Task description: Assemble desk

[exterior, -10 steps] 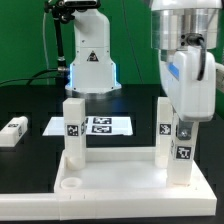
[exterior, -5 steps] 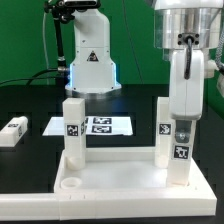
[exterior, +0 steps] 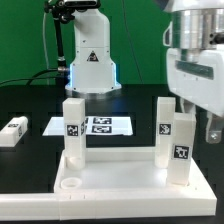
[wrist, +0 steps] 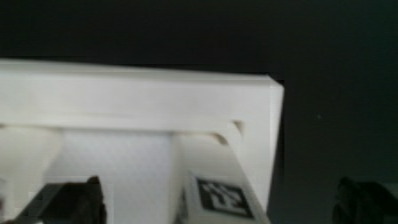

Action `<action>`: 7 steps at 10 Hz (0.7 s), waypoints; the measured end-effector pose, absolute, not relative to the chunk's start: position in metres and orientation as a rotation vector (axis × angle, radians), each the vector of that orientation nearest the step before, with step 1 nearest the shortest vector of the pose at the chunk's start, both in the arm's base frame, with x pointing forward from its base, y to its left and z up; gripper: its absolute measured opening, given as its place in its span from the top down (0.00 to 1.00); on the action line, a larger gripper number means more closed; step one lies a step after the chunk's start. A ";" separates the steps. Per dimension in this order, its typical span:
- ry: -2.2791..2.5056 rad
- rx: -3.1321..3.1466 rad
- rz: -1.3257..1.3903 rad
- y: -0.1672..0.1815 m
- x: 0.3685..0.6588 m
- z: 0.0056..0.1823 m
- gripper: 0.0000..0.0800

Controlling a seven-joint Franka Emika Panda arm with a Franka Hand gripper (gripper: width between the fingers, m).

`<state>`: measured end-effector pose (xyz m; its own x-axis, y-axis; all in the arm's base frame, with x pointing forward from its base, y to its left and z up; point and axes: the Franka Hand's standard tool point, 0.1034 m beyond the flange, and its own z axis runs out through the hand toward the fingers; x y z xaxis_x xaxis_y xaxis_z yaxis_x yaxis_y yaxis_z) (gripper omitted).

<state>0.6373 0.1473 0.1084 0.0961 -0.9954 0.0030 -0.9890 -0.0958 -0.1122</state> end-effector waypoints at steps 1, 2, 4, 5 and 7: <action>1.920 -2.385 -0.131 0.145 0.638 0.108 0.19; 1.871 -2.427 -0.135 0.142 0.639 0.108 0.19; 1.406 -2.741 -0.159 0.133 0.641 0.111 0.19; 1.143 -2.871 -0.170 0.124 0.644 0.111 0.19; 0.801 -2.996 -0.181 0.103 0.648 0.111 0.19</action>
Offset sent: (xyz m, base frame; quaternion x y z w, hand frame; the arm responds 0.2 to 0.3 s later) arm -0.0055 -0.0124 0.0061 -0.0201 -0.0475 -0.4368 0.8981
